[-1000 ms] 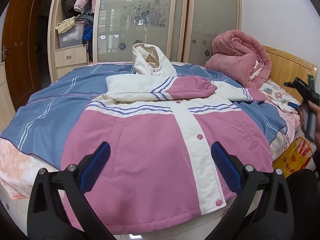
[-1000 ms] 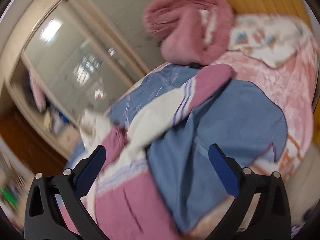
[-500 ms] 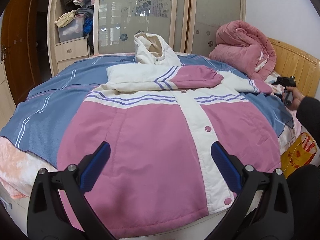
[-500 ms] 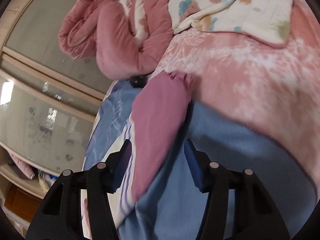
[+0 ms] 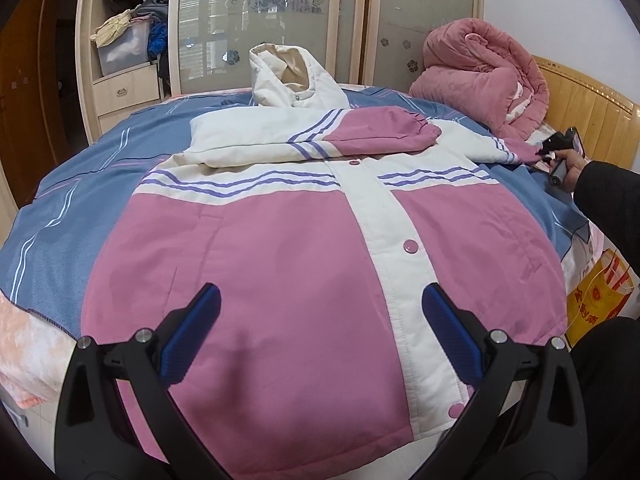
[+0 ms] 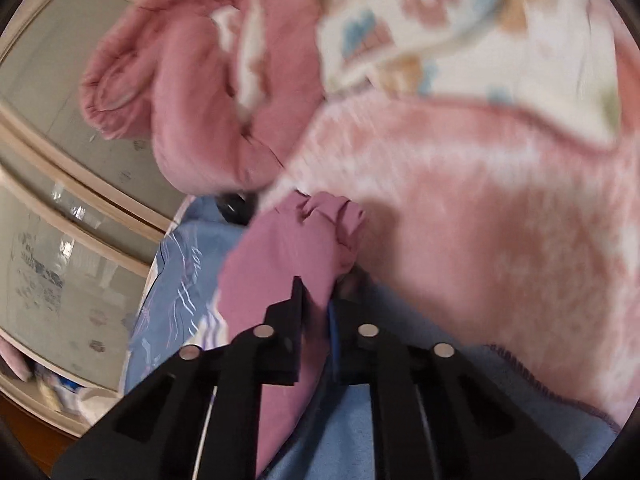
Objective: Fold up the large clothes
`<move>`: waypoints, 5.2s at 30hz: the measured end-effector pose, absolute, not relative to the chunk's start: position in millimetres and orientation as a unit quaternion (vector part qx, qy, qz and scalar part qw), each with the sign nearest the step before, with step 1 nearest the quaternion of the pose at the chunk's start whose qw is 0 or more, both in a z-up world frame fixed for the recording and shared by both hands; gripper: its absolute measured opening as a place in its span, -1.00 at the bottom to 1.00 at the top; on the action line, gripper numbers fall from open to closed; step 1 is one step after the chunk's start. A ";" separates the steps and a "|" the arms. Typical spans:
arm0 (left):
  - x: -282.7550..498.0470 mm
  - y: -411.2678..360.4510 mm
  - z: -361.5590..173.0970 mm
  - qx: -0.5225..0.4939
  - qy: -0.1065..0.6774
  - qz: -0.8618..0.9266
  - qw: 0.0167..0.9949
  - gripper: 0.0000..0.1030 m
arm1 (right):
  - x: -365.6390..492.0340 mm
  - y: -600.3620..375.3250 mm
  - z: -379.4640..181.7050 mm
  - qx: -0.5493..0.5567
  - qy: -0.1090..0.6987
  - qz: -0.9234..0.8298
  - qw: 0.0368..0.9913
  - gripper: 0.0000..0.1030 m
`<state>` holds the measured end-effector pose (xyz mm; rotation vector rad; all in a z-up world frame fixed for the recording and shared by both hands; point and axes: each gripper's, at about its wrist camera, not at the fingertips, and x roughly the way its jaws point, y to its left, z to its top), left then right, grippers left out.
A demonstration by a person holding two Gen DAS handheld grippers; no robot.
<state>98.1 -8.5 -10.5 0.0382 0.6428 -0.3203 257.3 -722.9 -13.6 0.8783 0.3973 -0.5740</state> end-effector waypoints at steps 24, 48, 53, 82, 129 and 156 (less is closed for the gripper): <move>87.1 13.6 7.4 -0.003 0.285 -0.141 0.948 0.96 | 334.2 -225.3 -21.4 -0.102 0.326 0.073 0.937 0.60; 65.1 31.8 20.5 -0.041 0.260 -0.124 0.957 0.96 | -19.8 -256.8 14.8 -0.002 0.169 -0.002 0.986 0.97; 69.3 37.7 13.5 -0.064 0.279 -0.120 0.951 0.96 | -17.7 -246.0 11.7 -0.023 0.168 0.012 0.986 0.97; 69.5 29.8 4.6 -0.044 0.292 -0.117 0.948 0.96 | -9.4 -244.4 9.4 -0.006 0.189 0.019 0.982 0.97; 453.2 -203.9 7.6 0.041 0.492 -0.117 0.862 0.96 | -18.9 -319.8 23.9 0.110 0.228 0.067 0.965 0.97; 398.7 -152.4 95.9 0.158 0.350 -0.091 0.919 -0.70 | -1.1 -301.5 14.4 0.096 0.255 0.062 0.960 0.97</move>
